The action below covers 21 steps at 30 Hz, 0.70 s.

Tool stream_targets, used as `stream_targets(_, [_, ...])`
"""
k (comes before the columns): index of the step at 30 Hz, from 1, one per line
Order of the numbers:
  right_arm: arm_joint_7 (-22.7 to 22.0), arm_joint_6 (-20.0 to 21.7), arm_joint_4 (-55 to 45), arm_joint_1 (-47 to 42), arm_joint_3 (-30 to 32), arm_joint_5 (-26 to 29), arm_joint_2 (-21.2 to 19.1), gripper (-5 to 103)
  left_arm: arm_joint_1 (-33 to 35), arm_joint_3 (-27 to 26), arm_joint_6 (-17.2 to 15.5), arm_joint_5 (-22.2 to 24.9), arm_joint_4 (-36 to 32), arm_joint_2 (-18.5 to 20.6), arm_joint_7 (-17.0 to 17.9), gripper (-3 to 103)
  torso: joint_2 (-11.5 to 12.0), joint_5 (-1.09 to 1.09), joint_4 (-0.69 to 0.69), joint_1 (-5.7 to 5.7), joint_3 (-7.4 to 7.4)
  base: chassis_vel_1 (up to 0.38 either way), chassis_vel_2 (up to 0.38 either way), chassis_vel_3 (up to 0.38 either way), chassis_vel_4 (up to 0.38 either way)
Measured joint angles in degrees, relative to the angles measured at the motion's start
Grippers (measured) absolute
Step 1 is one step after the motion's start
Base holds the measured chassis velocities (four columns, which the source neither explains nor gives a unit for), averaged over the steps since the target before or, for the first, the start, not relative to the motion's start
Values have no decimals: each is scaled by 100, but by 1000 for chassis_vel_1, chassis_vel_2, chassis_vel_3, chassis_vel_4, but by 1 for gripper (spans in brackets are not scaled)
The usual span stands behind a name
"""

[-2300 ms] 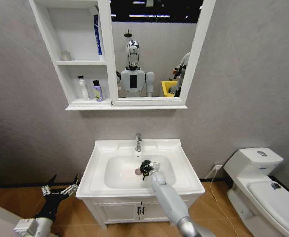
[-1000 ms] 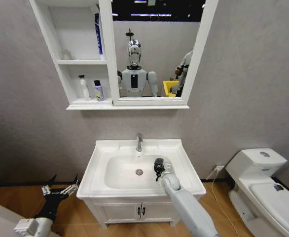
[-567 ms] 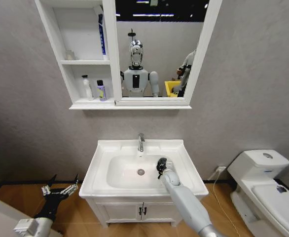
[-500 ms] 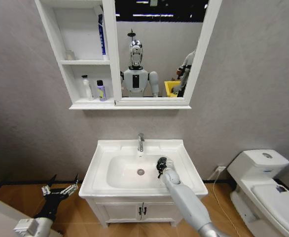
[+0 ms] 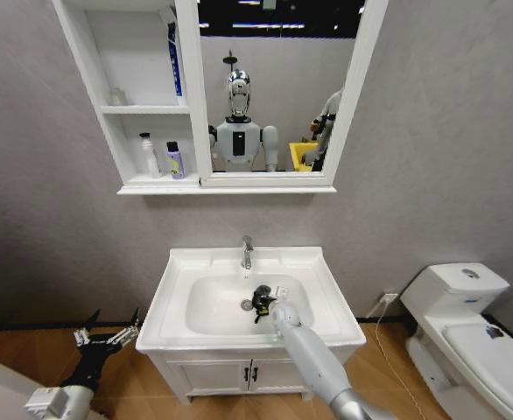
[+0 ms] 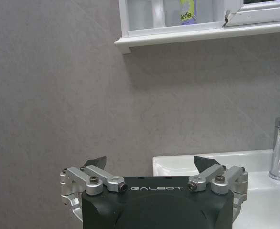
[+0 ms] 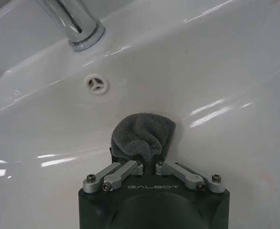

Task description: Move facial cleanser and shampoo from washbasin to cabinet, then wipe washbasin with towel.

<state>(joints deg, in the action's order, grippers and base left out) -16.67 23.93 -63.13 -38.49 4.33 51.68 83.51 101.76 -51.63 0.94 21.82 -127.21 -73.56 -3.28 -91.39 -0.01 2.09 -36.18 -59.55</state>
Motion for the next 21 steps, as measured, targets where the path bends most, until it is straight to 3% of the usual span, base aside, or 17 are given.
stream_targets(4, [311, 129, -68, 1, -124, 308, 69, 7, 0, 0, 0, 0, 0, 0, 0, 100, 0, 0, 0, 0, 0, 0, 0, 0, 0])
stream_targets(8, [1074, -11, -42, 3, -137, 426, 191, 7, 0, 0, 0, 0, 0, 0, 0, 100, -1, 1, 2, 1, 1, 0, 0, 0, 0])
stream_targets(10, [1088, -13, 12, 3, -137, 338, 205, 7, 0, 0, 0, 0, 0, 0, 0, 100, -1, 0, 2, 1, 1, 0, 0, 0, 0])
stream_targets(12, [1015, 3, 102, 4, -137, 80, 207, 7, 0, 0, 0, 0, 0, 0, 0, 100, -1, 0, 2, 1, 1, 0, 0, 0, 0])
stream_targets(14, [697, 20, 254, -14, -132, -687, 145, 7, 0, 0, 0, 0, 0, 0, 0, 100, -1, 1, 2, 1, 1, 0, 0, 0, 0])
stream_targets(17, [478, 14, 270, -41, -123, -1009, 100, 7, -1, 0, 0, 0, 0, 0, 0, 100, -1, 1, 0, 1, 1, 0, 0, 0, 0])
stream_targets(21, [-279, -135, -162, -267, -47, -1831, -145, 7, 0, 0, 0, 0, 0, 0, 0, 100, -2, 2, 1, 1, 1, 0, 0, 0, 0])
